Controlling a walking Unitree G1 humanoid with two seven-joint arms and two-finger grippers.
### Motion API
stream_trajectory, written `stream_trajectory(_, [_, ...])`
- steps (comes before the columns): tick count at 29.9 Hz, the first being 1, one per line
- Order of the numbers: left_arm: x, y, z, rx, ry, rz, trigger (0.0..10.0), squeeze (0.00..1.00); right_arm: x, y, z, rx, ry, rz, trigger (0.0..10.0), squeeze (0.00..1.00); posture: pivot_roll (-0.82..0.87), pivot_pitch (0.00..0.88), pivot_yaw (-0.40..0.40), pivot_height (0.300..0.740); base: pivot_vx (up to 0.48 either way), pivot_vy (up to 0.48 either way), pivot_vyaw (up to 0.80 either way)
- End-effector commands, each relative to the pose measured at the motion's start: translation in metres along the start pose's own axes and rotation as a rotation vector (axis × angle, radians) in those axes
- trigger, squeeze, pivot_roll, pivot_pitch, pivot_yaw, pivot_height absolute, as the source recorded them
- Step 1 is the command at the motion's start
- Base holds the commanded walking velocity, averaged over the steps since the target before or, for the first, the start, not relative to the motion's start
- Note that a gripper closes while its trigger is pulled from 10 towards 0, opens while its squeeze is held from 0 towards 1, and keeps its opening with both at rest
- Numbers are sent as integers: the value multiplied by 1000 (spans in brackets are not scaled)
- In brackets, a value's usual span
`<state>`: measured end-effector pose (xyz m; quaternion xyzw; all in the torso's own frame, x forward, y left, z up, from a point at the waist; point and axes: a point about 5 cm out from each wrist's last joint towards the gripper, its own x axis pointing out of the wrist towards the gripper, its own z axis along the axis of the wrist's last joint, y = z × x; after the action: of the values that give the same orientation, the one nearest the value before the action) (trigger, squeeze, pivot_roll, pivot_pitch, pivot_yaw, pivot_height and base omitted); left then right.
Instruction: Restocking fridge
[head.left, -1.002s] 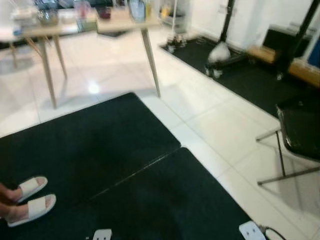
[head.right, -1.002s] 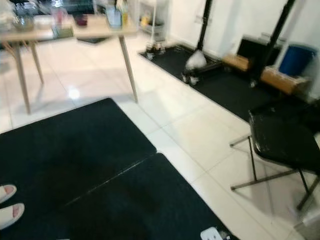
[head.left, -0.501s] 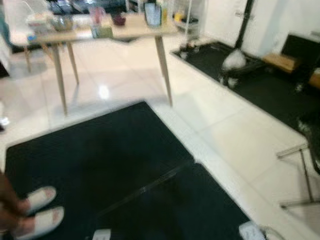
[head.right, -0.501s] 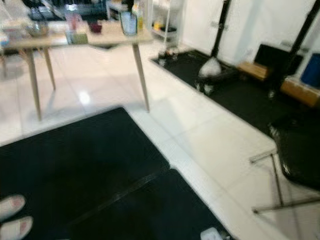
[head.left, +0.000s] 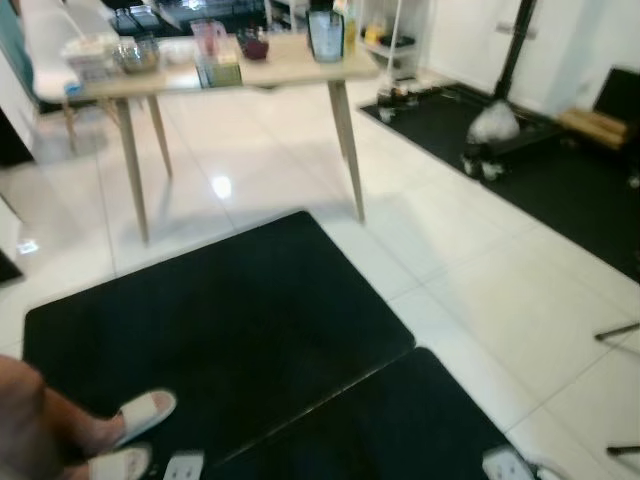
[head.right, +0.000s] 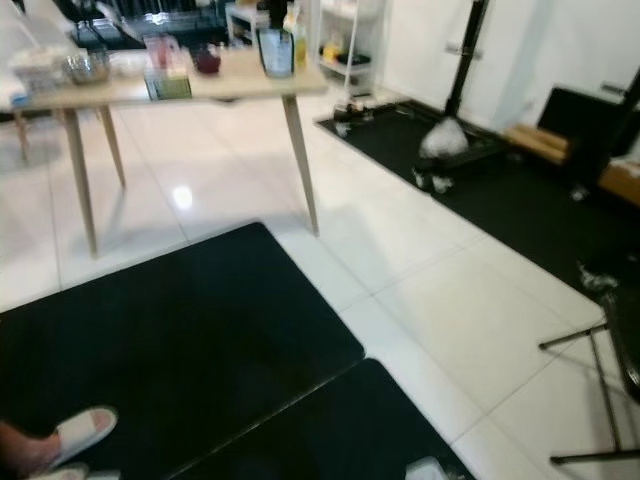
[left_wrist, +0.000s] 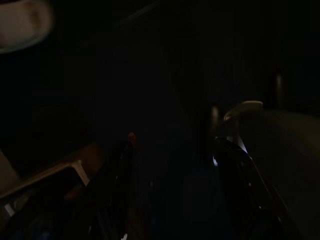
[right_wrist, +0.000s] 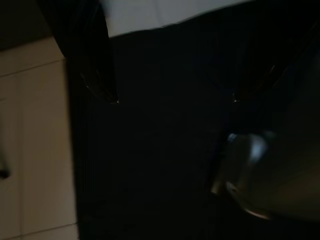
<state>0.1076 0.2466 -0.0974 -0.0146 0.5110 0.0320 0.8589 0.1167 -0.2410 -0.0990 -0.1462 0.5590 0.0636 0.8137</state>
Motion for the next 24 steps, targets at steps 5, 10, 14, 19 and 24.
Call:
stream_trajectory(5, [-4,-5,-21,-1,59,-11,10000,0,0,-2,3,30,-18,-20,10000,0,-56,0,-41,740,359,0,0])
stream_trajectory(10, [-3,-8,-22,-20,58,-13,10000,0,0,-1,4,-1,-13,-15,10000,0,-53,0,-46,740,358,0,0])
stream_trajectory(14, [-2,-10,-19,-22,48,-20,10000,0,1,-2,10,-24,-20,-13,10000,0,-51,0,-47,740,361,0,0])
stream_trajectory(19, [-2,-7,-15,-16,44,-10,10000,0,2,2,12,-24,-25,-3,10000,0,-58,0,-24,740,363,0,0])
stream_trajectory(24, [1,-6,-5,17,30,-20,10000,0,3,6,12,-9,-24,0,10000,0,-43,0,-12,740,363,0,0])
